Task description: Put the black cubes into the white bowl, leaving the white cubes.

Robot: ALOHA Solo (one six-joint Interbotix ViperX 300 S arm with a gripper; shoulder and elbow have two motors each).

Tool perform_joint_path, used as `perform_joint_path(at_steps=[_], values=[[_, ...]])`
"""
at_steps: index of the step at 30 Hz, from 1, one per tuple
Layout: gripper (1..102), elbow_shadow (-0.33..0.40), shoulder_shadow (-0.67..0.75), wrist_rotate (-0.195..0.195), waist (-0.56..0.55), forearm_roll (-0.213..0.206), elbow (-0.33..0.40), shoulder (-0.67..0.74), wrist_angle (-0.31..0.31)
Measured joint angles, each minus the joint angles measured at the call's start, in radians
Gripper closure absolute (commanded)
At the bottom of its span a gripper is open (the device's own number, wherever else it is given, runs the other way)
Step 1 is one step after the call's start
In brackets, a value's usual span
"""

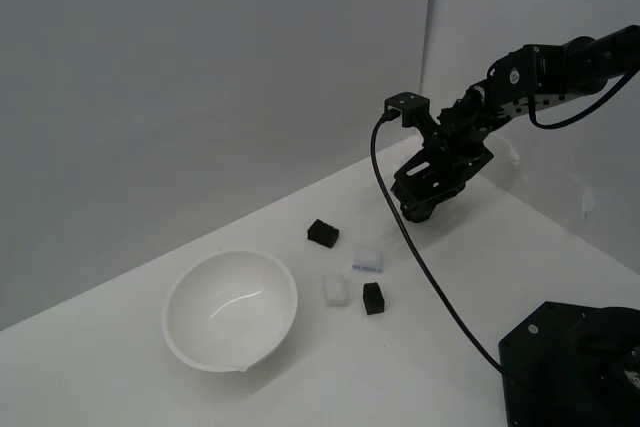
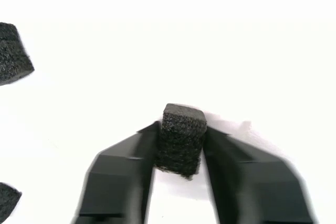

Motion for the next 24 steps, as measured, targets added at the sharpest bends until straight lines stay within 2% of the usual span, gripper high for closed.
perform_joint_path(at_steps=[5,14,24], values=[[100,0.0,0.0,0.0,0.0,0.0,-0.002,0.0,0.011],[100,-0.005,0.069,0.0,-0.003,0.0,-0.005,0.069,0.063],[100,-0.043,0.184,0.002,-0.005,0.009,-0.043,0.186,0.184]])
